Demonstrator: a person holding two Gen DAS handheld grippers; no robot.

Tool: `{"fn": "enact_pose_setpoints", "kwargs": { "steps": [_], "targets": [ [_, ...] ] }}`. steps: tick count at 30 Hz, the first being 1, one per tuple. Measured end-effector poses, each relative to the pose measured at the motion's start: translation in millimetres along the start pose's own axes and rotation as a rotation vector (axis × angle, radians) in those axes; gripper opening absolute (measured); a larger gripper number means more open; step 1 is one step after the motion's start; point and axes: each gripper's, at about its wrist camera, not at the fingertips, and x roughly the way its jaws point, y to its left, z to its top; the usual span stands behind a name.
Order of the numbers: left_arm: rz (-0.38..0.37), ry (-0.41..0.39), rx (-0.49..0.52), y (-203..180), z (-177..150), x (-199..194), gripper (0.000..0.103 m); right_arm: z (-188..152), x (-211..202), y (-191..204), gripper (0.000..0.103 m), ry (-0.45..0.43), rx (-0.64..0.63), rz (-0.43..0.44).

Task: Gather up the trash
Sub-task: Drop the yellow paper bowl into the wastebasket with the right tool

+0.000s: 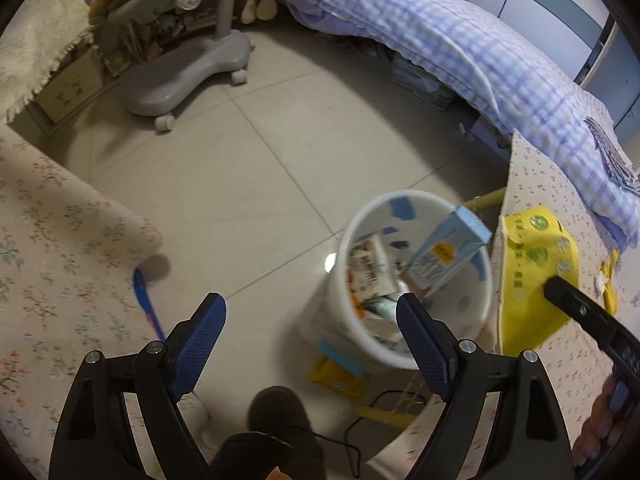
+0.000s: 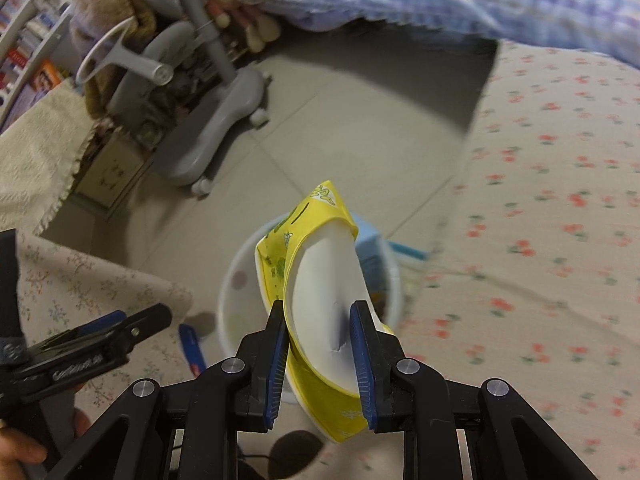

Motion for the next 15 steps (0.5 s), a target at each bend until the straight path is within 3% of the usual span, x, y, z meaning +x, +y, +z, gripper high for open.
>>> {"fn": "enact_pose_setpoints", "kwargs": {
  "steps": [7,10,11,15],
  "targets": [
    [0.016,-0.010,0.011,21.3,-2.4,-4.9,0.089,2.6,30.3,18.5,0.032,0.004,-0.020,0.056],
    [0.025,-0.017,0.026,22.4,-1.8,-6.0,0.089,2.5,34.8,18.5,0.045,-0.005,-0.004,0.089],
    [0.024,-0.018,0.031,21.9,-2.0,-6.1,0.089,2.4,35.0,18.4,0.054,-0.006,0.004,0.096],
    [0.016,-0.017,0.048,16.4,-3.2,-6.4,0.089,2.5,26.8,18.0,0.057,-0.037,0.003,0.071]
  ]
}}
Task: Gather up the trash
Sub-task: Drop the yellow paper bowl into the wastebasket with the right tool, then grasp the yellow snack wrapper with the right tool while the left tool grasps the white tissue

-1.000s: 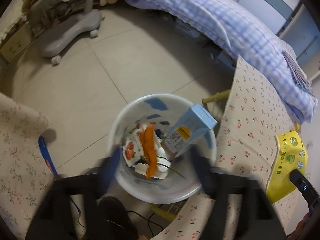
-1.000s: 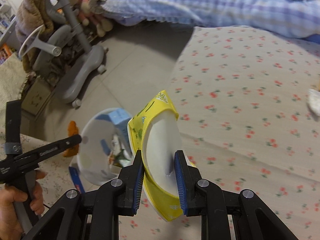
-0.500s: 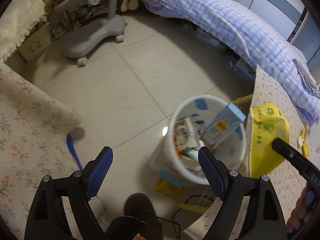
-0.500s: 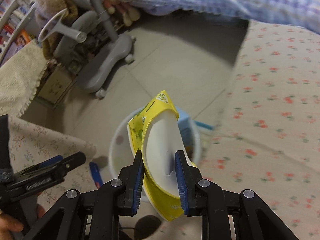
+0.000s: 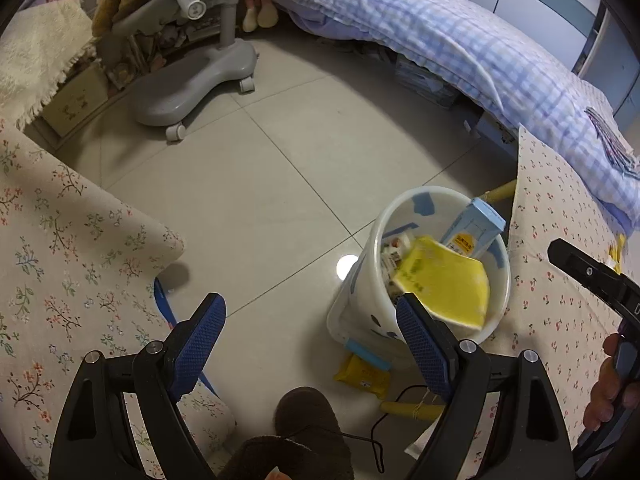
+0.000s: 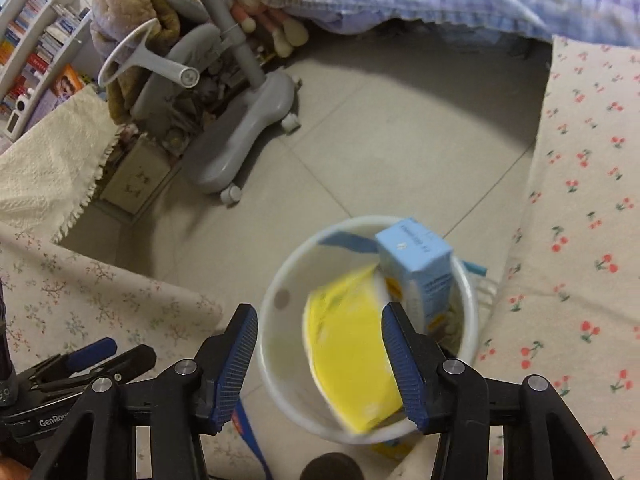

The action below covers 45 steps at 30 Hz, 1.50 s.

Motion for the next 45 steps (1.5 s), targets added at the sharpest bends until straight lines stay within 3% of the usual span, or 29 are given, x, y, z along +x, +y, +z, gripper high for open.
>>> {"fn": "enact_pose_setpoints", "kwargs": {
  "steps": [9,17,22,26,39,45],
  "targets": [
    [-0.055,-0.018,0.071,-48.9,-2.4,-12.0,0.089,-4.1,-45.9,-15.9,0.061,-0.030,-0.033,-0.115],
    [-0.123,-0.006,0.130,-109.3,-5.3,-15.3,0.089,-12.6,-102.7,-64.1,0.069,-0.087,0.010,-0.192],
    [-0.167,-0.003,0.154,-148.0,-4.8,-12.4,0.090,-23.2,-133.6,-106.3,0.070,-0.106,0.042,-0.284],
    [-0.212,0.002,0.162,-180.7,-4.8,-9.2,0.100,-30.0,-164.4,-150.1,0.072,-0.132,0.099,-0.352],
    [-0.275,0.017,0.279,-288.7,-8.0,1.8,0.103,-34.2,-240.5,-267.6,0.075,-0.213,0.238,-0.582],
    [-0.253,0.027,0.338,-335.7,-9.5,17.5,0.103,-37.3,-254.7,-327.4,0.075,-0.238,0.357,-0.621]
  ]
}}
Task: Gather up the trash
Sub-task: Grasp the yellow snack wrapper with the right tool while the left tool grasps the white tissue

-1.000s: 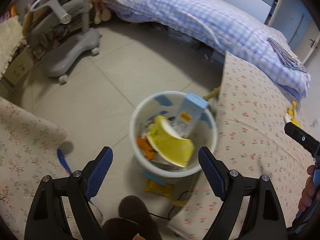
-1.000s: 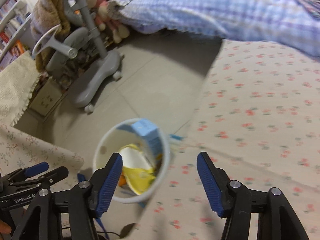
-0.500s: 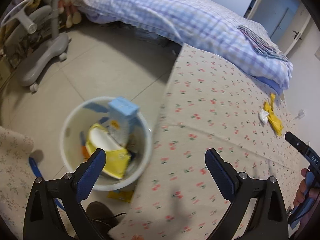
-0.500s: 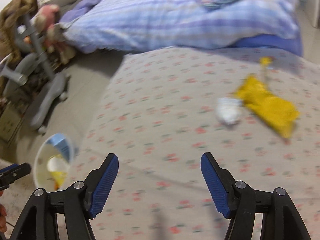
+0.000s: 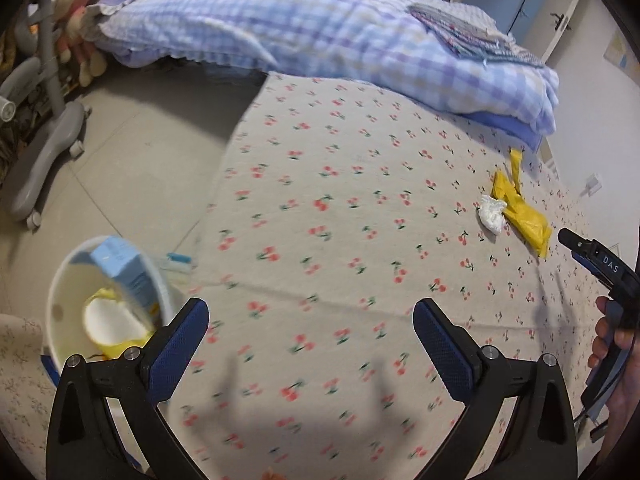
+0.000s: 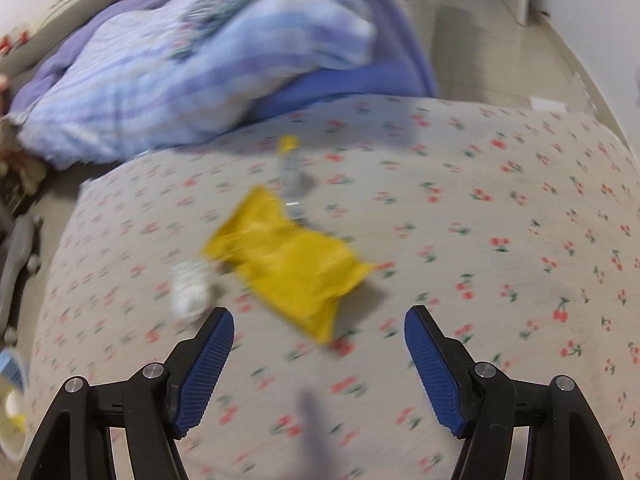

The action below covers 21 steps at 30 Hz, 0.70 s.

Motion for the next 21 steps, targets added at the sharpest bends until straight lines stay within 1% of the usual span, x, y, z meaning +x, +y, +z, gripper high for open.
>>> {"fn": "enact_pose_setpoints", "kwargs": {
  "steps": [2,5,7,8,9,10,11,12,15,16,17,19,21],
  "targets": [
    [-0.006,0.014,-0.007,-11.0,5.4,11.7,0.103,3.4,10.0,-11.2,0.075,0.010,0.029,-0.003],
    [-0.015,0.003,-0.021,-25.0,11.6,24.0,0.103,6.5,25.5,-19.6,0.075,0.018,0.070,0.014],
    [-0.036,-0.028,-0.036,-34.5,14.7,29.5,0.103,7.4,34.9,-22.9,0.074,0.020,0.097,0.025],
    [-0.052,-0.059,-0.039,-39.9,14.9,30.7,0.103,6.8,38.8,-23.4,0.072,0.018,0.111,0.035],
    [-0.057,-0.084,-0.031,-45.0,14.3,30.8,0.103,7.4,43.8,-23.1,0.066,0.018,0.122,0.052],
    [-0.051,-0.098,-0.013,-52.0,14.1,31.6,0.103,7.9,48.5,-21.5,0.063,0.019,0.126,0.069],
    [-0.041,-0.099,0.015,-60.3,14.3,33.1,0.103,8.0,51.6,-20.4,0.055,0.020,0.125,0.074],
    [-0.040,-0.094,0.037,-66.8,15.1,34.8,0.103,7.9,55.8,-17.8,0.043,0.022,0.122,0.083],
    [-0.041,-0.066,0.066,-82.0,19.5,40.2,0.103,5.3,62.0,-11.9,0.021,0.025,0.115,0.116],
    [-0.043,-0.059,0.074,-86.2,22.3,41.9,0.103,5.0,60.1,-11.4,0.018,0.019,0.113,0.129],
    [-0.044,-0.060,0.077,-88.9,24.5,42.8,0.103,5.0,58.1,-12.4,0.018,0.017,0.115,0.137],
    [-0.033,-0.066,0.086,-95.9,28.2,44.7,0.103,5.4,51.8,-15.4,0.017,0.006,0.115,0.124],
    [-0.032,-0.049,0.106,-106.6,30.3,51.6,0.102,5.8,41.6,-23.2,0.017,-0.005,0.127,0.111]
  ]
}}
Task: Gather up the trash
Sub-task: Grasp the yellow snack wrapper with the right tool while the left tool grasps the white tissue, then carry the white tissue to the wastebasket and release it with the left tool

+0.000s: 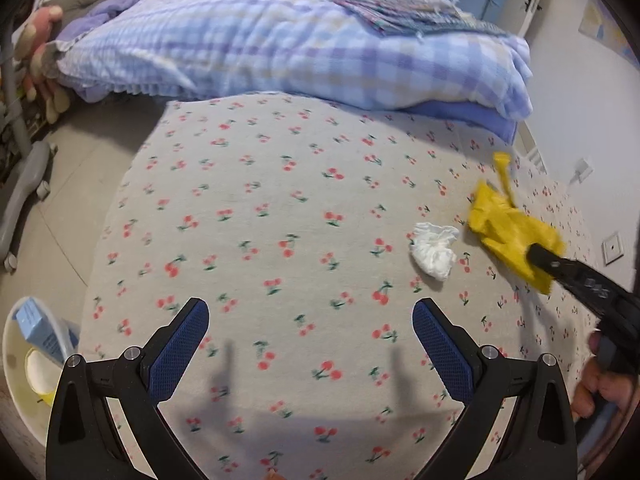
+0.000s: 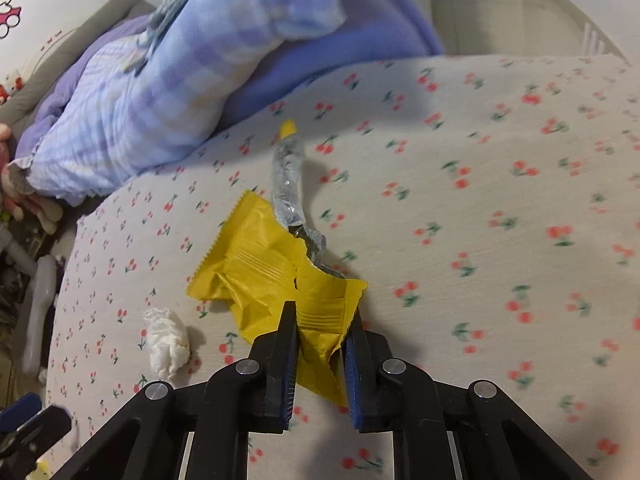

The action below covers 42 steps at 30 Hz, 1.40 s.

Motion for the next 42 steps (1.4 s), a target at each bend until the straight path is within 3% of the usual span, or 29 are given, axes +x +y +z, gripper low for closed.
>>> {"fn": "enact_pose_setpoints", "kwargs": {
  "steps": [1,4,9,15,25,31,37,42],
  "targets": [
    [-0.006,0.010,0.008,-3.5,-0.2,3.8,0.101,0.9,-6.5,-4.9,0.017,-0.002,0.010,-0.010],
    [-0.036,0.023,0.041,-22.6,0.6,17.5,0.084,2.0,-25.1,-16.3,0.017,-0.025,0.014,-0.030],
    [-0.106,-0.003,0.083,-48.8,4.4,36.4,0.047,2.4,-50.2,-30.4,0.017,-0.049,-0.002,-0.049],
    [-0.162,-0.038,0.085,-65.6,7.5,43.3,0.037,-0.8,-67.9,-48.6,0.017,-0.042,-0.004,-0.057],
    [-0.214,-0.060,0.016,-64.0,17.6,50.1,0.037,-6.6,-78.7,-55.0,0.018,-0.042,-0.020,-0.049],
    [-0.216,-0.067,0.013,-60.7,22.1,52.9,0.026,-6.9,-79.3,-60.7,0.017,-0.039,-0.015,-0.052],
    [-0.208,-0.057,0.062,-56.2,13.1,35.3,0.022,-8.6,-83.0,-63.3,0.017,-0.030,-0.001,-0.053],
    [-0.196,-0.063,0.127,-45.8,-3.6,-1.3,0.022,-14.4,-97.4,-58.6,0.017,-0.010,0.013,-0.052]
  ]
}}
